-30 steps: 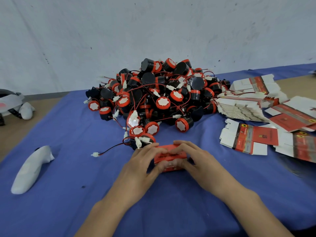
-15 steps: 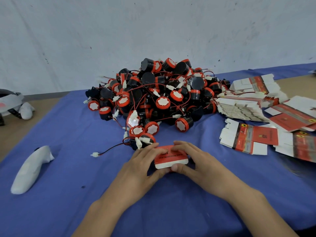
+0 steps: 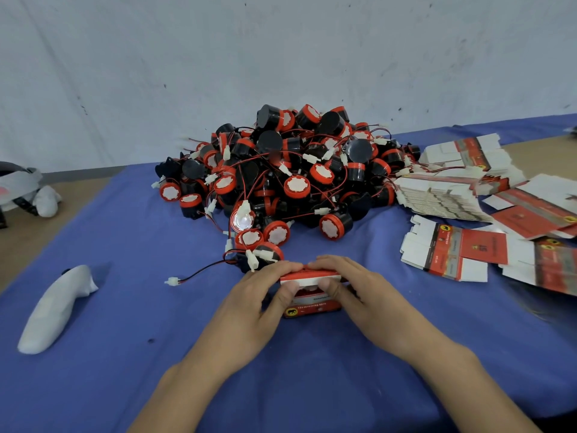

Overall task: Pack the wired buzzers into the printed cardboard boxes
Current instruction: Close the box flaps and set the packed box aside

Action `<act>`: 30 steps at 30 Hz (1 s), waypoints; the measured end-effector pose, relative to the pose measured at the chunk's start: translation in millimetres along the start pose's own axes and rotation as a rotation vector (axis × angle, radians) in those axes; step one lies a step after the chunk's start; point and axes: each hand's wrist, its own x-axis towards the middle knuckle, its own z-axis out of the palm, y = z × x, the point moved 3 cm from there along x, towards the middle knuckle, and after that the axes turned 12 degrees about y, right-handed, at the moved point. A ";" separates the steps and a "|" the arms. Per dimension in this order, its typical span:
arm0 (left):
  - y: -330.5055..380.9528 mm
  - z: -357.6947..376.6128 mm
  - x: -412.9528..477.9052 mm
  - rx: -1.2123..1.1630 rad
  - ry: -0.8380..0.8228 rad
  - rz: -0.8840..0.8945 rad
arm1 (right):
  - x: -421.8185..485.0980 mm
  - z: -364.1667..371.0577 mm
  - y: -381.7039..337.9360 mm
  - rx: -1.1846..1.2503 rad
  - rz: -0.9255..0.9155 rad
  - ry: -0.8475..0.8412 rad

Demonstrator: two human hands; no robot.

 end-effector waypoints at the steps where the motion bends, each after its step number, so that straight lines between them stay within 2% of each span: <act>1: -0.4 0.4 0.2 -0.007 -0.002 -0.001 | -0.3 -0.1 1.0 -0.004 -0.004 -0.002; 9: -1.7 0.4 -3.4 -0.018 -0.069 -0.008 | -4.3 -1.6 3.7 -0.040 0.018 -0.055; 16: -0.3 2.4 -4.0 -0.134 -0.022 -0.093 | -4.7 -4.7 2.5 0.058 0.045 -0.036; 30: 0.6 -4.3 -2.3 -0.098 -0.041 -0.002 | -3.6 -7.6 10.5 -0.026 0.042 -0.079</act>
